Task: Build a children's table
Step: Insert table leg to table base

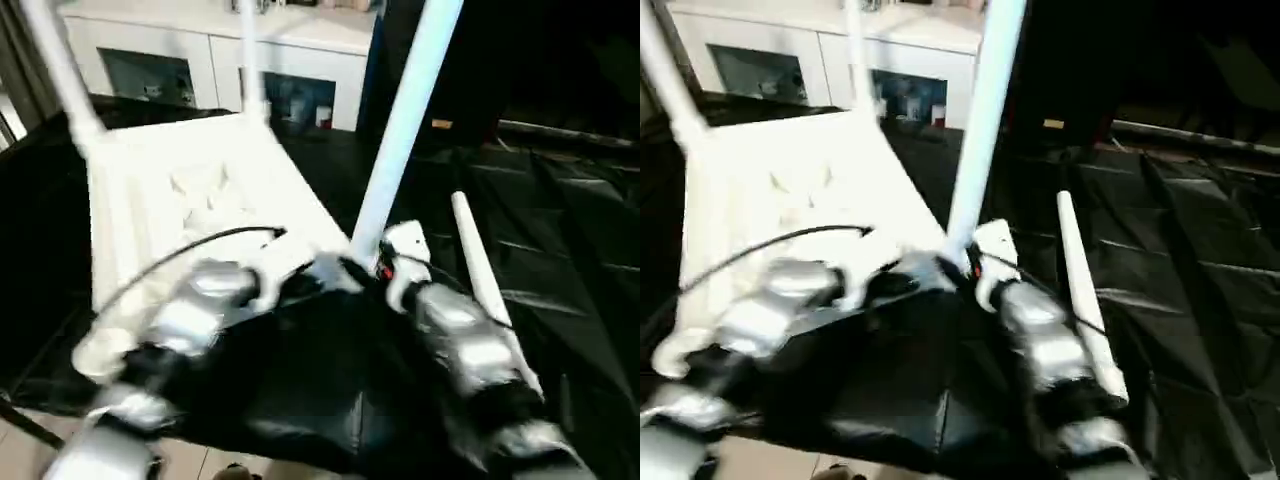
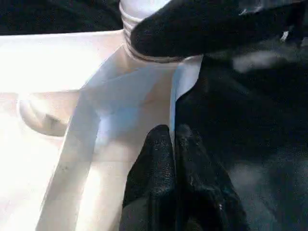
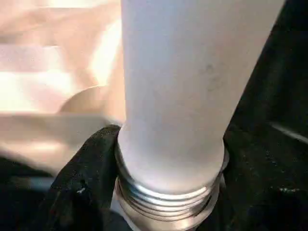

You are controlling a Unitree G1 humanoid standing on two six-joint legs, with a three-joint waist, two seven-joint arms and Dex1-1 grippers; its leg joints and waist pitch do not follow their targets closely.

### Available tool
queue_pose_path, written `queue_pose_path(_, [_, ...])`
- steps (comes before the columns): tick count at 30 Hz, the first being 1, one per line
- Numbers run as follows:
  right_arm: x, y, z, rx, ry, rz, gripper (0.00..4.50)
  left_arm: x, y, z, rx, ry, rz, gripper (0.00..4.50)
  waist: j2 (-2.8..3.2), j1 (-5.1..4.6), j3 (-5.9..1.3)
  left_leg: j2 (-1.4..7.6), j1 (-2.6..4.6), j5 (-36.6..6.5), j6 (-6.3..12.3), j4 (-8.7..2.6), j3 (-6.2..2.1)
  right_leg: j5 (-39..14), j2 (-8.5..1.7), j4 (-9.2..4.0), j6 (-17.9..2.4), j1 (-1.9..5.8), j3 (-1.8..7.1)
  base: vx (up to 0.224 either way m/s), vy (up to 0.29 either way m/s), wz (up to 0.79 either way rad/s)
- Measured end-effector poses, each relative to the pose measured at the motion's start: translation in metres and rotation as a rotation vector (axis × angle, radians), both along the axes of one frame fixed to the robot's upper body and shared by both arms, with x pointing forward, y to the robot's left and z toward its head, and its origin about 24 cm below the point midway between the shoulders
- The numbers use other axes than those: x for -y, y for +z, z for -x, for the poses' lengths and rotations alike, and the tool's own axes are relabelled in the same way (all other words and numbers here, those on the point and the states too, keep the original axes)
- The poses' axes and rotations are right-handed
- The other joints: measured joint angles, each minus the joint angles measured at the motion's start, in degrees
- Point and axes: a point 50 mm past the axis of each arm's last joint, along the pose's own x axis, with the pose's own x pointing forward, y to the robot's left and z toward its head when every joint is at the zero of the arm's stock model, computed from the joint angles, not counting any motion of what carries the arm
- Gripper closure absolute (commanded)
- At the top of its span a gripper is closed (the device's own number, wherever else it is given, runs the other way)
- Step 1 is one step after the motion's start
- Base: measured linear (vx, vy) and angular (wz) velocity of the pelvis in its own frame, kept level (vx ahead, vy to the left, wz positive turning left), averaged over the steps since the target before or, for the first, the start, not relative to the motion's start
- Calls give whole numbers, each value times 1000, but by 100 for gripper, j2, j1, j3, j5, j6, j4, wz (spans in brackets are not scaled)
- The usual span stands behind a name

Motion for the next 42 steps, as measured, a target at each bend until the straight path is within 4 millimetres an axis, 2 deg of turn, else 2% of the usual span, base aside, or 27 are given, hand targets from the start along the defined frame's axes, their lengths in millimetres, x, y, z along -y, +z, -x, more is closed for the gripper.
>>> queue_pose_path(3, [-3, 0, -4, 4, -75, 21, 175, 13, -1, -2, -2, 47, 4, 450, -8, -2, -12, -4, 3, 1, -1, -29, 0, 3, 0, -28, -2, 2, -3, 0, 0, 0])
queue_pose_path(6, [-4, 1, -5, 20, -78, 37, 175, 14, 0, -2, 1, 50, 5, 450, -10, 9, -18, -4, 2, 4, -6, -46, 0, 30, 2, -45, 14, 2, -6, 0, 0, 0])
queue_pose_path(7, [-4, 1, -5, 23, -66, 33, 140, 14, 0, -2, 6, 46, 4, 450, -9, 9, -19, -3, 2, 4, -6, -48, 0, 33, 3, -44, 11, 1, -7, 0, 0, 0])
queue_pose_path(8, [-3, 1, -5, 28, -53, 32, 140, 13, 0, -2, 7, 43, 3, 450, -9, 10, -19, -3, 2, 4, -6, -52, 0, 35, 4, -45, 8, -1, -7, 0, 0, 0])
queue_pose_path(10, [1, 2, -4, 35, -11, 20, 105, 8, 1, -3, 9, 40, -4, 450, -10, 5, -19, -2, 0, 4, -6, -57, 0, 38, 5, -45, 2, -4, -9, 0, 0, 0])
queue_pose_path(13, [3, 6, -2, 51, 88, -17, 84, -2, 2, -2, 19, 23, -17, 450, -10, -26, -19, 0, 3, 4, -7, -68, 0, 43, 8, -47, -5, -13, -11, 0, 0, 0])
queue_pose_path(16, [12, 7, 3, 48, 201, 32, 61, -14, 3, 1, 28, -21, -26, 450, -10, -47, -19, 3, 3, 8, -13, -82, -1, 44, 12, -50, -3, -19, -13, 0, 0, 0])
queue_pose_path(22, [29, 12, 13, 27, 424, 104, 61, -34, 6, 12, 2, -142, -11, 450, -9, -6, -18, 3, -6, 11, -17, -101, 4, 49, 13, -75, -12, -23, -13, 0, 0, 0])
queue_pose_path(28, [30, 13, 16, 23, 466, 62, 61, -40, 7, 17, -15, -186, -2, 450, -10, 1, -17, 3, -6, 11, -17, -101, 16, 48, 12, -88, -11, -23, -5, 0, 0, 0])
queue_pose_path(29, [29, 14, 16, 24, 469, 58, 87, -40, 7, 17, -15, -189, -3, 450, -9, 2, -17, 3, -6, 11, -17, -101, 16, 48, 12, -88, -11, -24, -5, 0, 0, 0])
queue_pose_path(33, [22, 15, 17, 33, 491, 35, 99, -40, 7, 18, -15, -193, -2, 450, -10, 8, -17, 4, -6, 11, -17, -102, 16, 47, 12, -88, -10, -24, -6, 0, 0, 0])
queue_pose_path(35, [18, 15, 18, 31, 505, 25, 135, -39, 7, 18, -16, -202, 0, 450, -10, 23, -17, 4, -9, 11, -17, -101, 16, 46, 11, -92, -9, -24, -6, 0, 0, 0])
queue_pose_path(38, [17, 14, 19, 29, 514, 24, 145, -39, 8, 18, -16, -207, -1, 450, -9, 24, -17, 3, -14, 11, -17, -101, 18, 46, 10, -100, -9, -24, -6, 0, 0, 0])
queue_pose_path(40, [17, 14, 19, 29, 518, 21, 179, -40, 8, 19, -17, -212, -2, 450, -10, 22, -17, 3, -15, 11, -17, -101, 19, 46, 10, -102, -9, -24, -6, 0, 0, 0])
queue_pose_path(42, [18, 14, 19, 28, 520, 19, 183, -40, 8, 20, -21, -219, -4, 450, -10, 24, -17, 3, -15, 11, -17, -101, 19, 43, 10, -102, -7, -24, -7, 0, 0, 0])
